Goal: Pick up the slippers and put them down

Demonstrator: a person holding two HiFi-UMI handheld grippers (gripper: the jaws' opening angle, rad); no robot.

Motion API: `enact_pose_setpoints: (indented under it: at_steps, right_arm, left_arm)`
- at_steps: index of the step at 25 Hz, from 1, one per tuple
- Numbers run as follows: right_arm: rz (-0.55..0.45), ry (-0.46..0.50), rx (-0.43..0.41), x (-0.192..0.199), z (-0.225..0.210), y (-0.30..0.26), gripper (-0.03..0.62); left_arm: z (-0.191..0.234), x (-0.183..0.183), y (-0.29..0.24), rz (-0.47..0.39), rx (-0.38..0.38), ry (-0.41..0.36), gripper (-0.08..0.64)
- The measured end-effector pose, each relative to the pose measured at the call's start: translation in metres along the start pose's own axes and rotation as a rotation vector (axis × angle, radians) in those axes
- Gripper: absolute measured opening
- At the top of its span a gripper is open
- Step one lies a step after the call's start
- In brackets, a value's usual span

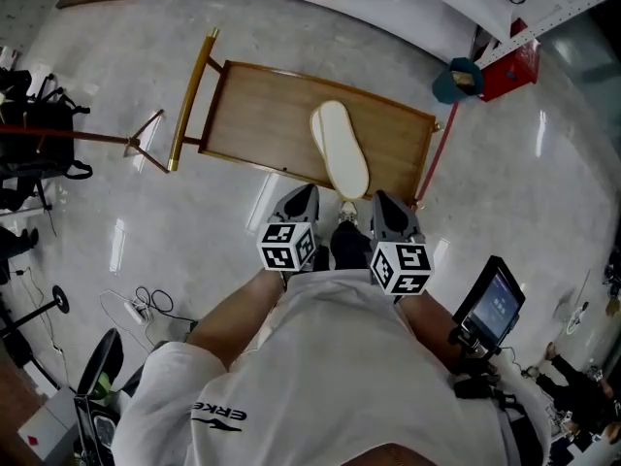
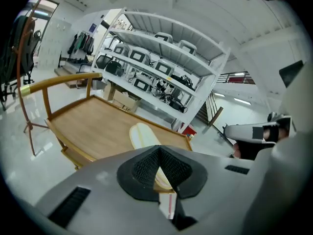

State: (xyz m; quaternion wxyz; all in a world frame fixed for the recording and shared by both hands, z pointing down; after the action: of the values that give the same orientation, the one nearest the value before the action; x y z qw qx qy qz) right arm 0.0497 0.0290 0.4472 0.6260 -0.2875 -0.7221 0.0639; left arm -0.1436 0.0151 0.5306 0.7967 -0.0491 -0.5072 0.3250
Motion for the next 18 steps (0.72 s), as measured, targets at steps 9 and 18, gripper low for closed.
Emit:
enact_pose_setpoints:
  at_steps: [9,18]
  right_arm:
    - [0.041,-0.008,0.008,0.002,-0.016,-0.013,0.003]
    - [0.082,-0.036,0.035,0.012,-0.055,-0.044,0.003]
  left_arm:
    - [0.010,0.027,-0.026,0.111,-0.008,0.135,0.009]
    - [0.022,0.060,-0.076,0.237,0.023,0.267,0.161]
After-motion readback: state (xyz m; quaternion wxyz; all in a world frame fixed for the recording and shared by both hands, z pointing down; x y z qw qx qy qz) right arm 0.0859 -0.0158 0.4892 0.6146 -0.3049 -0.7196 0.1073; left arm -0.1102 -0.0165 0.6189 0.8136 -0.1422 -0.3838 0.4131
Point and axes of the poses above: the fingertips, and each gripper's own axes: y backward along the fingers, z to its left, x out of its underside, the point moved 8 cm from there along y, backward along the fingers, and after that the axes turned 7 degrees about -z, right-handed, at the moved point
